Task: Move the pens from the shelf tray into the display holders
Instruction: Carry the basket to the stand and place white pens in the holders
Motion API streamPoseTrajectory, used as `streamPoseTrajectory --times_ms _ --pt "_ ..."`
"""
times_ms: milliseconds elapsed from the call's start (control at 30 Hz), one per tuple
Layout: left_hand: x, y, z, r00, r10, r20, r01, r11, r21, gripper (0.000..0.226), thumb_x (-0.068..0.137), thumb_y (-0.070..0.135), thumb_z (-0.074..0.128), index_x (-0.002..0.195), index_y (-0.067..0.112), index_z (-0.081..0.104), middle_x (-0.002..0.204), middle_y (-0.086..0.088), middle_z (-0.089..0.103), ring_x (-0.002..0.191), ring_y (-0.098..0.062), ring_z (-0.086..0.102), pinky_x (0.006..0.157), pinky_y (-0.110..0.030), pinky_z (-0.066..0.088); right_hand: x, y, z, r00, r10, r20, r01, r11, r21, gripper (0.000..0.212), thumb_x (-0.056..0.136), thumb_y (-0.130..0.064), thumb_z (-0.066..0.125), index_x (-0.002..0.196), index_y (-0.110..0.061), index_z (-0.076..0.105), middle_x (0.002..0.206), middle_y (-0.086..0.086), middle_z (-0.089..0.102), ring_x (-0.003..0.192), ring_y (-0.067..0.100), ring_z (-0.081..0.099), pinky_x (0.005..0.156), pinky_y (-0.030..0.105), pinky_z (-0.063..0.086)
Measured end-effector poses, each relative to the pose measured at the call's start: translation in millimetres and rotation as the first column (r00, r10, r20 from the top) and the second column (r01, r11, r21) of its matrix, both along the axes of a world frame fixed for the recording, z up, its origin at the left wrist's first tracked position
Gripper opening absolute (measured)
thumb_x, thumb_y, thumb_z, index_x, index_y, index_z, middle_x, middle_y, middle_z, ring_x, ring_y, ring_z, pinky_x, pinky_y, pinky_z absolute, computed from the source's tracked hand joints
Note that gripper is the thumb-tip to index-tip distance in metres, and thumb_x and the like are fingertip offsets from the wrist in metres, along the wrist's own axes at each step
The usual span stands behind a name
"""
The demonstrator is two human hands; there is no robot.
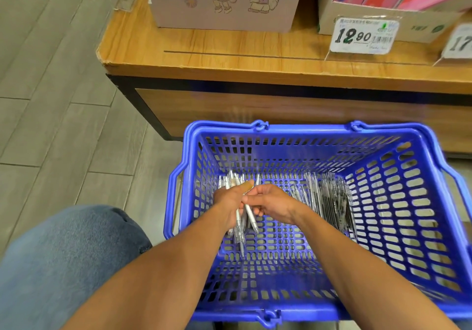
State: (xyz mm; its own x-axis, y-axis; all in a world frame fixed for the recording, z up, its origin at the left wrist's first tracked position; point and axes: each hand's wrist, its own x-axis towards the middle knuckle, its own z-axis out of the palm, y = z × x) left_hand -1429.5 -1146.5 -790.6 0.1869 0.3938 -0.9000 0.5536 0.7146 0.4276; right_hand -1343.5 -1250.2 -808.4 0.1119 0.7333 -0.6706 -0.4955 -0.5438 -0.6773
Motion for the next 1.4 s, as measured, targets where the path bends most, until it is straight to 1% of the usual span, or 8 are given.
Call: streamPoseTrajectory --times_ms 100,200,333,467,733,1033,1267,1400 --pt "-1 0 -3 0.999 -0.019 -0.032 0.021 0.999 0.048 0.034 0.088 0.022 0.072 0.114 0.002 0.063 0.087 -0.012 0.071 0.055 -0.018 0.066 0.045 -0.023 0.051 6 -2 -5 0.999 -0.019 -0.033 0.018 1.0 -0.026 0.017 0.078 -0.03 0.077 0.084 -0.014 0.075 0.082 0.007 0.072 0.063 0.011 0.061 0.058 0.02 0.049" --pt "-3 2 -5 0.999 0.012 -0.049 -0.008 0.997 0.071 0.041 0.091 0.017 0.065 0.126 0.0 0.055 0.113 -0.018 0.068 0.088 -0.028 0.069 0.08 -0.041 0.06 9 -3 -17 0.991 -0.098 0.095 0.112 0.981 -0.158 0.018 0.088 -0.023 0.07 0.097 -0.007 0.069 0.089 0.009 0.073 0.066 0.013 0.064 0.061 0.023 0.052" --pt "-4 -1 -5 0.998 0.06 -0.006 -0.06 0.997 0.052 0.052 0.095 0.006 0.058 0.144 0.001 0.04 0.096 -0.012 0.068 0.082 -0.021 0.067 0.095 -0.047 0.054 -1 7 -48 0.82 0.126 0.559 0.186 0.864 -0.468 0.016 0.09 -0.006 0.06 0.076 -0.007 0.055 0.075 0.007 0.061 0.064 0.02 0.058 0.062 0.036 0.057" --pt "-3 -3 2 0.998 0.052 -0.026 -0.05 0.997 0.057 0.062 0.095 0.006 0.058 0.151 0.005 0.031 0.085 -0.006 0.063 0.073 -0.017 0.063 0.097 -0.048 0.052 -16 18 -63 0.679 0.424 0.599 0.043 0.792 -0.61 0.008 0.09 -0.01 0.058 0.085 -0.007 0.052 0.074 0.004 0.054 0.066 0.019 0.053 0.049 0.024 0.04" --pt "-2 -3 10 0.998 0.059 -0.003 -0.058 0.997 0.047 0.083 0.091 0.014 0.069 0.156 0.008 0.017 0.086 -0.003 0.062 0.072 -0.012 0.062 0.096 -0.039 0.046 -14 13 -67 0.62 0.462 0.635 0.128 0.739 -0.662 0.015 0.089 -0.019 0.065 0.096 -0.008 0.058 0.087 0.006 0.061 0.077 0.023 0.062 0.06 0.03 0.05" --pt "-4 -3 8 0.999 0.035 -0.002 -0.034 0.999 0.033 0.082 0.093 0.009 0.066 0.156 0.008 0.014 0.12 -0.011 0.067 0.073 -0.01 0.063 0.093 -0.038 0.039 11 -26 -52 0.759 0.45 0.471 -0.04 0.753 -0.657 0.032 0.088 -0.025 0.065 0.061 -0.012 0.055 0.04 -0.003 0.058 0.036 0.004 0.053 0.042 0.016 0.04" --pt "0 -3 7 1.0 -0.005 -0.031 0.006 1.0 0.03 0.088 0.082 0.028 0.08 0.15 0.008 0.028 0.097 -0.009 0.068 0.101 -0.026 0.066 0.107 -0.051 0.043 15 -20 1 0.917 0.264 0.298 -0.2 0.953 -0.227 0.01 0.088 -0.006 0.054 0.079 -0.009 0.054 0.058 0.0 0.059 0.054 0.013 0.057 0.053 0.024 0.045" --pt "2 -1 9 1.0 -0.016 -0.015 0.016 1.0 -0.005 0.101 0.075 0.044 0.082 0.153 0.012 0.026 0.145 -0.019 0.049 0.128 -0.038 0.053 0.105 -0.055 0.045 2 -4 16 0.945 0.213 0.247 -0.189 0.975 -0.117 0.007 0.087 -0.002 0.058 0.091 -0.006 0.055 0.058 -0.002 0.059 0.052 0.012 0.056 0.05 0.022 0.044"
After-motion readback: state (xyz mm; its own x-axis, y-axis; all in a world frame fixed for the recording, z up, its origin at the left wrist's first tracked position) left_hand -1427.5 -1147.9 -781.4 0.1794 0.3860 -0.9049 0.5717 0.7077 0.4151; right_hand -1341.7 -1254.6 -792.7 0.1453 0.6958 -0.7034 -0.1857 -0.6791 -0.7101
